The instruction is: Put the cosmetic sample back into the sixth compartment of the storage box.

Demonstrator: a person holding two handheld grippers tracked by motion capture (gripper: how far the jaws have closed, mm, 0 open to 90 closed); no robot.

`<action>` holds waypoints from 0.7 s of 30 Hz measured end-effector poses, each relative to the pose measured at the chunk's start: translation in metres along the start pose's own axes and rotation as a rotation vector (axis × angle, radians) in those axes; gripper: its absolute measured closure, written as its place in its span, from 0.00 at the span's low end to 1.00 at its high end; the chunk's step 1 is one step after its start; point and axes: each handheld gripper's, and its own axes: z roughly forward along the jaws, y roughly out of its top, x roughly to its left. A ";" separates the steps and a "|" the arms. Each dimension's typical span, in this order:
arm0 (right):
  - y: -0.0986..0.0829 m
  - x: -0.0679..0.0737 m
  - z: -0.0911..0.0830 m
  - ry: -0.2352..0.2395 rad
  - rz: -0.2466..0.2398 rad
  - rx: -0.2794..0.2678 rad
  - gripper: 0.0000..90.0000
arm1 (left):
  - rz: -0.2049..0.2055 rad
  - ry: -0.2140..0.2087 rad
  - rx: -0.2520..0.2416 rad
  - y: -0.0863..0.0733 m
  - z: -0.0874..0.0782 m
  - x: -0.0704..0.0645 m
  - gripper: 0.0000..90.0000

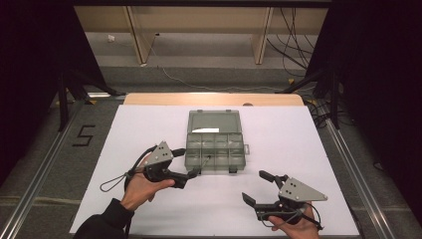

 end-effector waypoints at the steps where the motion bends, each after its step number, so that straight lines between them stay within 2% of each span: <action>1: 0.000 0.000 0.001 0.001 0.001 -0.010 0.18 | 0.003 -0.001 -0.006 0.000 -0.001 0.000 0.20; 3: 0.000 0.000 0.000 -0.003 0.000 0.001 0.18 | 0.009 0.003 -0.012 -0.001 -0.003 0.000 0.20; 7: 0.000 0.000 0.001 -0.001 0.002 -0.011 0.18 | 0.007 0.007 -0.034 -0.004 -0.004 -0.002 0.20; 8: 0.000 0.000 0.000 -0.003 -0.001 0.002 0.18 | 0.011 0.004 -0.035 -0.005 -0.004 -0.002 0.19; 10: 0.000 0.000 0.001 -0.002 0.000 -0.006 0.18 | 0.001 0.007 -0.041 -0.008 -0.004 -0.004 0.19; 11: 0.000 0.000 0.000 -0.003 -0.001 -0.001 0.18 | 0.011 0.007 -0.044 -0.008 -0.005 -0.004 0.19; 14: 0.000 0.000 0.001 0.002 0.010 -0.007 0.18 | 0.012 0.005 -0.055 -0.010 -0.006 -0.005 0.19; 18: -0.001 0.000 0.001 -0.001 0.002 -0.014 0.18 | 0.012 0.010 -0.074 -0.012 -0.009 -0.006 0.19; 21: 0.000 0.000 0.000 -0.005 0.007 0.002 0.18 | 0.008 0.019 -0.080 -0.015 -0.010 -0.007 0.19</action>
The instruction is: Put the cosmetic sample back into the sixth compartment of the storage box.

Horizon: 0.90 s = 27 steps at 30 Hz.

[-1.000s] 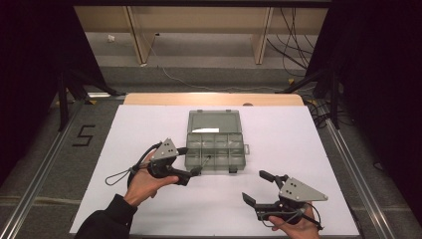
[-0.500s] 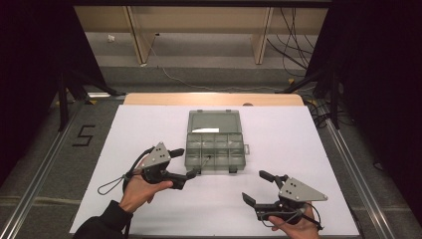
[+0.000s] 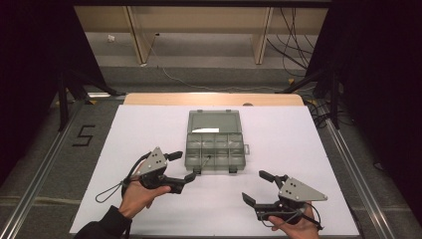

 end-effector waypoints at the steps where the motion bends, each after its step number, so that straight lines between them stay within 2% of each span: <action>1: 0.000 0.000 0.000 0.001 0.000 -0.001 0.18 | -0.004 0.000 -0.002 -0.001 -0.001 0.000 0.19; 6: 0.000 0.000 0.000 0.001 -0.001 -0.001 0.18 | 0.000 0.008 -0.014 -0.007 -0.005 -0.001 0.19; 8: 0.000 0.000 0.000 -0.001 -0.007 -0.005 0.18 | -0.019 0.015 -0.018 -0.010 -0.007 -0.002 0.19; 11: 0.000 0.000 0.000 0.002 -0.007 -0.005 0.18 | -0.014 0.018 -0.021 -0.013 -0.008 -0.004 0.19; 13: 0.000 0.000 0.000 0.002 -0.006 -0.008 0.18 | -0.025 0.020 -0.024 -0.015 -0.010 -0.005 0.19; 15: 0.000 0.000 0.001 0.003 -0.005 -0.017 0.18 | -0.012 0.020 -0.025 -0.017 -0.011 -0.005 0.19; 17: 0.000 0.000 0.000 -0.001 -0.006 -0.007 0.18 | -0.016 0.018 -0.034 -0.018 -0.012 -0.006 0.19; 19: 0.000 0.001 0.000 0.014 0.014 -0.003 0.18 | -0.018 0.024 -0.035 -0.019 -0.014 -0.007 0.19; 22: 0.000 0.000 0.000 0.019 0.004 0.004 0.18 | -0.021 0.027 -0.039 -0.020 -0.016 -0.008 0.19; 25: 0.000 0.001 0.000 0.020 0.008 0.007 0.18 | -0.043 0.027 -0.053 -0.021 -0.018 -0.010 0.19; 27: 0.000 0.001 0.000 0.021 0.003 0.003 0.18 | -0.033 0.038 -0.052 -0.022 -0.020 -0.010 0.19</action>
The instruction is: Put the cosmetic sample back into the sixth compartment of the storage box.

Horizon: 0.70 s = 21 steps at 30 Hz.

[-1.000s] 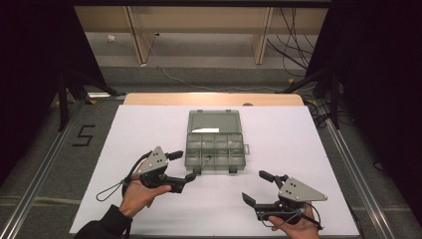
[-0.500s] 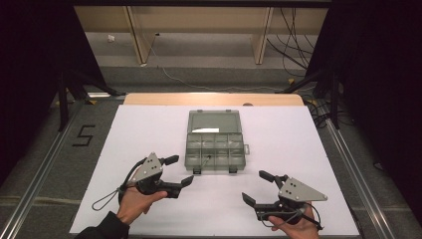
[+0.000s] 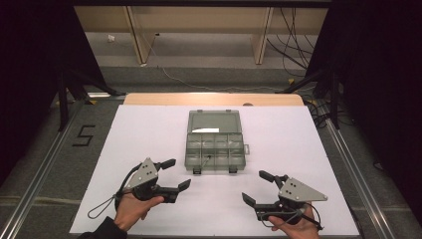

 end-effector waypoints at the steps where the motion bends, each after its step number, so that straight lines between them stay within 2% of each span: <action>1: 0.000 0.000 0.000 -0.001 0.003 0.001 0.18 | 0.000 -0.007 -0.002 0.000 -0.001 0.000 0.19; 4: 0.000 0.000 -0.001 -0.002 0.005 0.005 0.18 | 0.005 -0.001 -0.002 -0.001 -0.004 0.000 0.19; 15: 0.001 0.002 -0.001 -0.002 0.016 0.013 0.18 | -0.019 0.002 -0.005 -0.005 -0.012 -0.001 0.19; 17: 0.001 0.001 0.000 -0.020 -0.008 -0.007 0.18 | -0.026 0.003 -0.014 -0.005 -0.013 -0.002 0.19; 21: 0.001 0.001 0.000 -0.019 -0.007 -0.007 0.18 | -0.022 0.005 -0.021 -0.005 -0.015 -0.003 0.19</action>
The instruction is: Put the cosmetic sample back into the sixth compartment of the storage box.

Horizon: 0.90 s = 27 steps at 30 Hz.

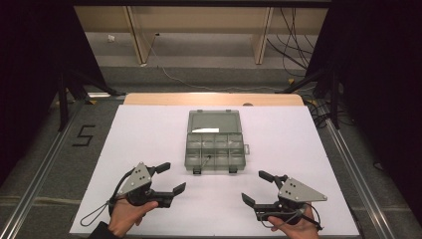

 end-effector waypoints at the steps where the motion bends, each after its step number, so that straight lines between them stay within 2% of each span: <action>1: 0.000 0.000 0.000 -0.001 0.002 -0.004 0.18 | 0.005 0.004 0.005 0.000 -0.001 0.000 0.19; 12: 0.000 0.000 0.000 0.000 0.003 -0.005 0.18 | 0.016 0.005 0.010 -0.001 -0.002 -0.006 0.19; 15: 0.000 0.000 0.000 0.000 -0.001 0.000 0.18 | 0.031 0.004 0.012 -0.001 -0.002 -0.007 0.19; 21: 0.000 0.000 0.000 0.000 0.002 -0.006 0.18 | 0.012 0.004 0.009 -0.002 -0.001 -0.005 0.19; 27: 0.000 0.000 0.000 -0.001 -0.002 -0.005 0.18 | 0.012 -0.005 -0.001 -0.002 0.000 -0.003 0.19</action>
